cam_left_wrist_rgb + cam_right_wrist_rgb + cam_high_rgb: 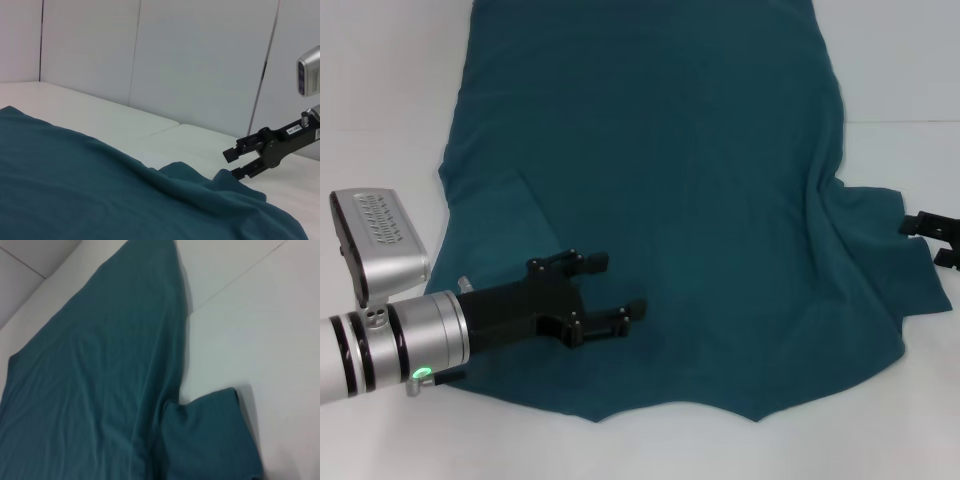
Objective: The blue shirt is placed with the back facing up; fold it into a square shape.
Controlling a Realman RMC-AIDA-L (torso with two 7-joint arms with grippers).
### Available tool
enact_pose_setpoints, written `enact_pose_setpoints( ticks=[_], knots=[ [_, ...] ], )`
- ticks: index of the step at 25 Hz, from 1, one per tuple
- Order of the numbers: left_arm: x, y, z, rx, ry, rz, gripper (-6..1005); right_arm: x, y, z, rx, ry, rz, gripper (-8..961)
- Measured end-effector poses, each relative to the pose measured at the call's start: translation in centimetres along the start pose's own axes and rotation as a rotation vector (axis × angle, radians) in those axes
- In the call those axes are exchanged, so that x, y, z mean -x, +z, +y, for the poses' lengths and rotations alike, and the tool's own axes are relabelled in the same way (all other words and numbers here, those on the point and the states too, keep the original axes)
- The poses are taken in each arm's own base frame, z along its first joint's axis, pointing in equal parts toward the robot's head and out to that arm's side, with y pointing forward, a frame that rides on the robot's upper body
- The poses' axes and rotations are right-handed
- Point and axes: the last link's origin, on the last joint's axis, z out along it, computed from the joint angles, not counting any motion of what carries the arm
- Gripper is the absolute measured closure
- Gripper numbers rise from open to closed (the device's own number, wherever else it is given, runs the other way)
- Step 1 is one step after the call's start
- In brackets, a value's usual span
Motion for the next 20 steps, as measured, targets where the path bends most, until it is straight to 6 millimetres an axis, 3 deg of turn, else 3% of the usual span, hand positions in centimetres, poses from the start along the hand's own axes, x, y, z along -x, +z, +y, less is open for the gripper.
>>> enact_pose_setpoints(
  ticks=[20],
  knots=[
    [-0.3, 0.2, -0.1, 0.002, 0.005, 0.003, 150, -1.5, 1.1, 0.5, 0.024, -0.019, 0.030, 149]
  ],
)
